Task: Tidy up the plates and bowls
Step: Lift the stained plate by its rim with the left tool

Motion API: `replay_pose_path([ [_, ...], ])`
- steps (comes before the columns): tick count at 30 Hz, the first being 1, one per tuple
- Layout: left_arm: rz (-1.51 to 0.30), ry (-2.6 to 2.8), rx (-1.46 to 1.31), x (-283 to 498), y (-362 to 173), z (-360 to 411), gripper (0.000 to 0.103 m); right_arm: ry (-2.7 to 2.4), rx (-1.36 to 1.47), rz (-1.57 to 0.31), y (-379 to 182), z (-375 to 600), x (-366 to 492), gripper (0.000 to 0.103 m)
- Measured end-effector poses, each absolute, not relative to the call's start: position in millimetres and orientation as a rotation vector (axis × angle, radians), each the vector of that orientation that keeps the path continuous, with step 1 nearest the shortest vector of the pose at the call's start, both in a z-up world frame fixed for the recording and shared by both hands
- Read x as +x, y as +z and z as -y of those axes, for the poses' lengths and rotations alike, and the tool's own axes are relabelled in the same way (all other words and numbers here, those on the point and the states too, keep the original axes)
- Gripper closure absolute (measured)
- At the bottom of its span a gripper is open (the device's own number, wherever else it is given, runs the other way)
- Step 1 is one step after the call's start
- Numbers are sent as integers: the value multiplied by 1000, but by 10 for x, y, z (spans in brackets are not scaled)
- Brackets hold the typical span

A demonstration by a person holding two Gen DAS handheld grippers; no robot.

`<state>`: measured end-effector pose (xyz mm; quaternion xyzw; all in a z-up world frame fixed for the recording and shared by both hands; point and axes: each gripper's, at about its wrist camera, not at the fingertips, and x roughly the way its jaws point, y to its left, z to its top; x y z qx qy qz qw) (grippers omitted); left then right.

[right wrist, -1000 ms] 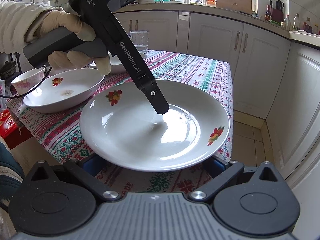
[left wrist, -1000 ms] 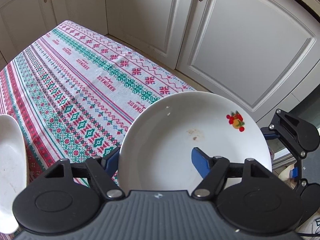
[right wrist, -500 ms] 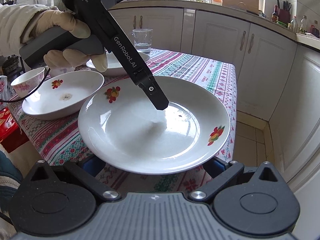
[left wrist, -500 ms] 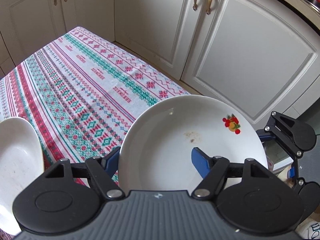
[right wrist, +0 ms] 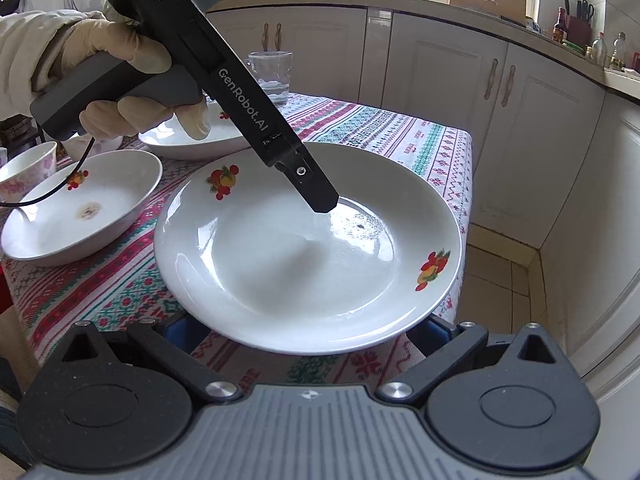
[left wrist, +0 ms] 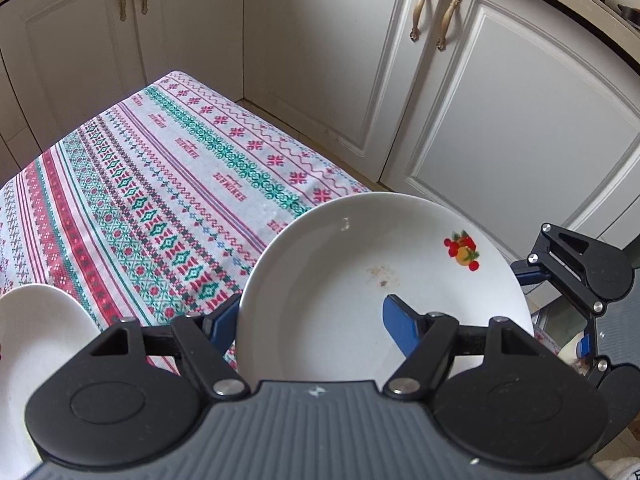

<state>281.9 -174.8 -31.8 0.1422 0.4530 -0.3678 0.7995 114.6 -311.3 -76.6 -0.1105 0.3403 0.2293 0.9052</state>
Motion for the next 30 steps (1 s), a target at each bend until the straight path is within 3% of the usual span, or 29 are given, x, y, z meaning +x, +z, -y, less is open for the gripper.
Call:
replay_pose_path([
  [30, -950, -736, 329, 2960, -417, 1729, 26, 449, -237, -731, -822, 3021, 1420, 0],
])
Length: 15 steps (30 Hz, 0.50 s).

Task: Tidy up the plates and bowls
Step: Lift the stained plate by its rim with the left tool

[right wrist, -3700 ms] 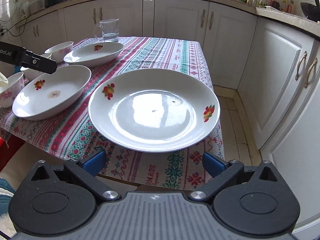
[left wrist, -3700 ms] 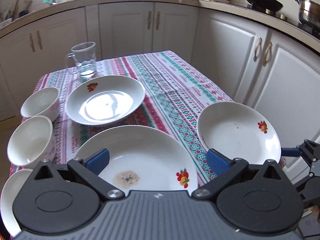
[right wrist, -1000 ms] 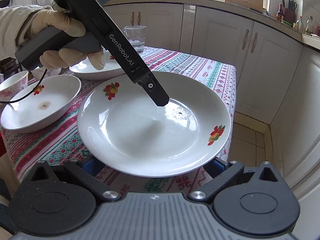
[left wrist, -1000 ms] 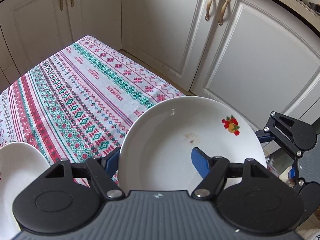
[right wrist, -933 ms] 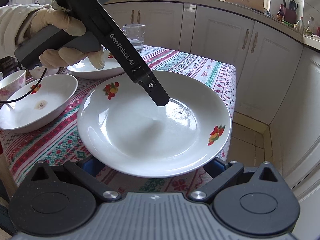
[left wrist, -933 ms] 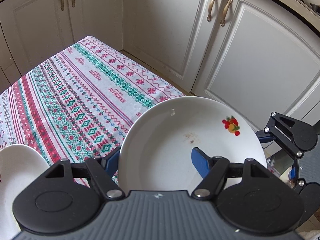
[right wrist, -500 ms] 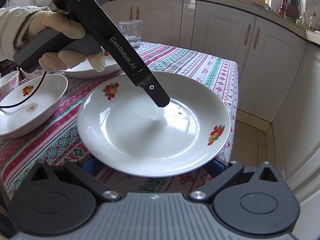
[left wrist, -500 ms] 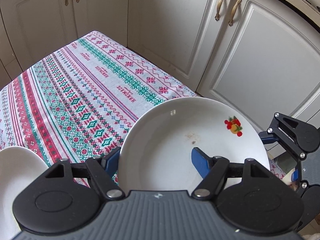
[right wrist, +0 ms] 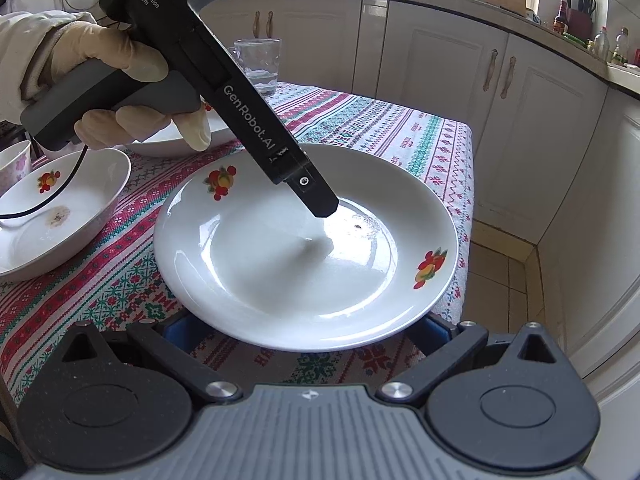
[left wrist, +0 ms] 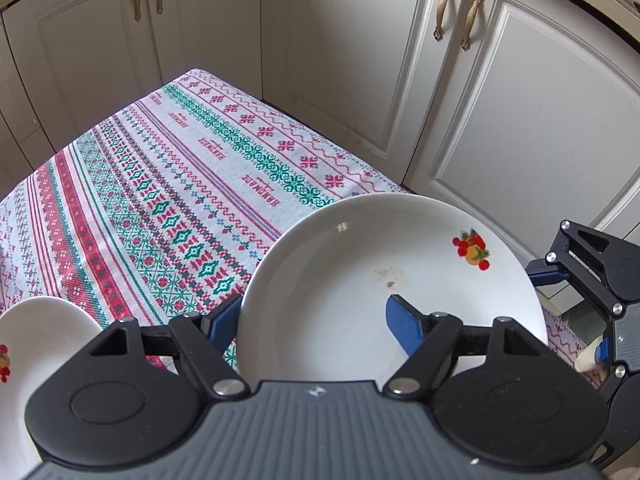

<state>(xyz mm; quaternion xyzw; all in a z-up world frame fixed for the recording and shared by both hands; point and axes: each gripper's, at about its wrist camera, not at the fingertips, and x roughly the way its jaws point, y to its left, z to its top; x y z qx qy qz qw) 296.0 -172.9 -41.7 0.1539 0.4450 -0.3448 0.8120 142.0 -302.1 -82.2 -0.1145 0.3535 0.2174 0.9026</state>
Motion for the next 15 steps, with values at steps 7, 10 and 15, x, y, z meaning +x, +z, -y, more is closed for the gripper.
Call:
replay_pose_path([
  [7, -884, -709, 327, 2739, -190, 1588, 23, 418, -229, -718, -716, 3042, 1277, 0],
  [10, -835, -695, 326, 2550, -41, 1492, 16, 407, -208, -700, -621, 3063, 1152, 0],
  [15, -754, -669, 336, 2114, 149, 1309, 13, 414, -203, -644, -487, 3015, 858, 0],
])
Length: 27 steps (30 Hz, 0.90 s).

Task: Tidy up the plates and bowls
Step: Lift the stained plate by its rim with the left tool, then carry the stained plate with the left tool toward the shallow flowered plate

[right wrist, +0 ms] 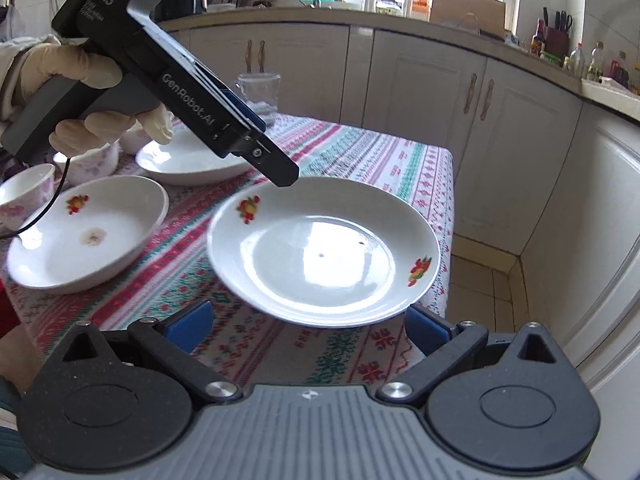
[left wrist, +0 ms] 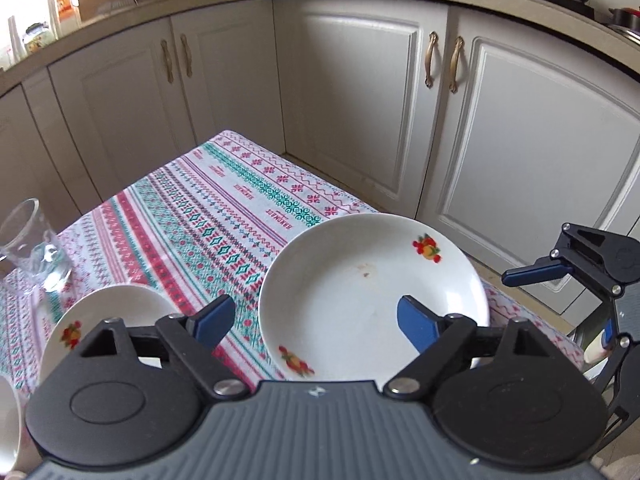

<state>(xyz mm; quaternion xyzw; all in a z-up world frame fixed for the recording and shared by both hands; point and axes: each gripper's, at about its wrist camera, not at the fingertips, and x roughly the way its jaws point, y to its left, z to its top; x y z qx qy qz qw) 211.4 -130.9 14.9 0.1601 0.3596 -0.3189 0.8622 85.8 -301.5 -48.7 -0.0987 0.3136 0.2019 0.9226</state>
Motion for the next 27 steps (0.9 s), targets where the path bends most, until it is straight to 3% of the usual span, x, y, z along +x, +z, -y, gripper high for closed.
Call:
replay_pose_path([
  [16, -801, -499, 220, 930, -84, 564, 11, 581, -152, -609, -638, 2446, 368, 0],
  [27, -800, -470, 258, 693, -92, 126, 11, 628, -225, -644, -697, 2003, 397, 0],
])
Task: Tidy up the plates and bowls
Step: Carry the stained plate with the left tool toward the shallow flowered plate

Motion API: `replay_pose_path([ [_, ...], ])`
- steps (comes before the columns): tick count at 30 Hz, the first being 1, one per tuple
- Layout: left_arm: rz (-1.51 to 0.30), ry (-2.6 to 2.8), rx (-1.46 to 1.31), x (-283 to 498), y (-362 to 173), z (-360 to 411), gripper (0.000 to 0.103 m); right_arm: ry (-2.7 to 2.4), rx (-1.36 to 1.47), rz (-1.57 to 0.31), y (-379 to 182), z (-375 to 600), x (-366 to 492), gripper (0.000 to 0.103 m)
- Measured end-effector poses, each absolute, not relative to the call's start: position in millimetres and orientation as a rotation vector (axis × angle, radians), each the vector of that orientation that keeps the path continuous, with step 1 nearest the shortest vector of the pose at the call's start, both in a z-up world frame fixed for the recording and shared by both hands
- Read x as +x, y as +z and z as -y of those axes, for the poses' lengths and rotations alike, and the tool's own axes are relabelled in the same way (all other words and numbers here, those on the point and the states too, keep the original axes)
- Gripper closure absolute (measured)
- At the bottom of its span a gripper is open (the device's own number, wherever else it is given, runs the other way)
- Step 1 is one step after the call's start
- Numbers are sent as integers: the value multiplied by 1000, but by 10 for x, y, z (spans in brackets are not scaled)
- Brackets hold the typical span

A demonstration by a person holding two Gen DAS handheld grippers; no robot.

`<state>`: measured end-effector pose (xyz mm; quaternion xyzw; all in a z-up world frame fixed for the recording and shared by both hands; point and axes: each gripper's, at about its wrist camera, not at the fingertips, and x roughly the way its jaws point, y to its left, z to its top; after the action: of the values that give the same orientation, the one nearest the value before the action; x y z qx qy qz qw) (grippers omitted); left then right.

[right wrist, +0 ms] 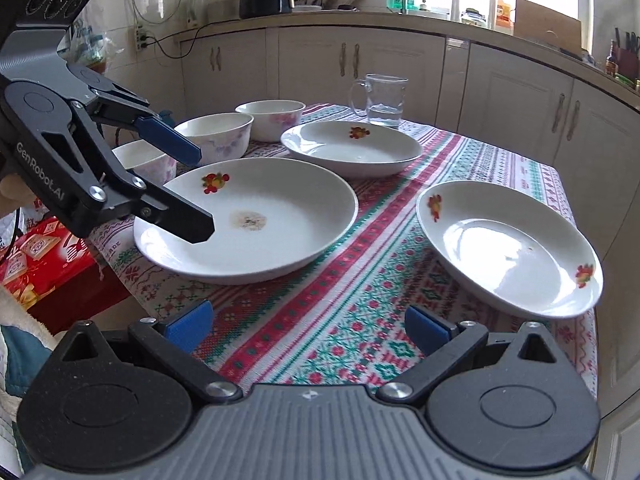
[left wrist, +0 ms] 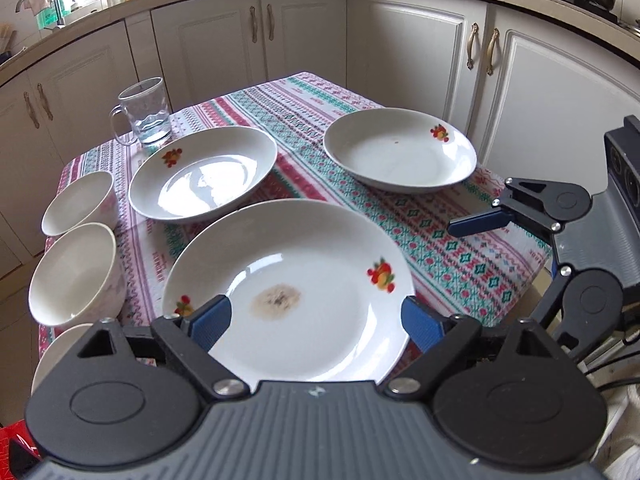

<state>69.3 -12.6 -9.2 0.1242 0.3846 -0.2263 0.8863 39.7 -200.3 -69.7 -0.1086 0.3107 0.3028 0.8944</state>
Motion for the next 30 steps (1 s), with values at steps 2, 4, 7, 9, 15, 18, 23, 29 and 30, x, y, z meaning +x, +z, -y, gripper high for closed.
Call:
replay_pose_path([
  [2, -803, -476, 268, 686, -89, 64, 11, 633, -237, -652, -713, 1932, 401, 0],
  [4, -804, -482, 276, 676, -79, 4, 11, 639, -247, -659, -733, 1860, 403, 0],
  [7, -808, -489, 283, 684, -57, -79, 11, 655, -255, -668, -754, 1764, 404, 0],
  [9, -813, -491, 288, 700, -51, -130, 11, 671, -257, -676, -764, 1712, 407, 0],
  [15, -834, -496, 286, 828, -28, -247, 11, 699, -279, -684, -810, 1574, 435, 0],
  [18, -842, -494, 276, 914, -19, -293, 11, 708, -273, -696, -846, 1545, 460, 0],
  [23, -857, -490, 266, 1083, -16, -339, 11, 721, -335, -677, -882, 1480, 430, 0],
  [29, -870, -482, 245, 1278, -14, -345, 11, 744, -351, -686, -866, 1454, 454, 0],
  [30, -870, -484, 245, 1296, -13, -340, 11, 747, -334, -691, -856, 1470, 468, 0],
])
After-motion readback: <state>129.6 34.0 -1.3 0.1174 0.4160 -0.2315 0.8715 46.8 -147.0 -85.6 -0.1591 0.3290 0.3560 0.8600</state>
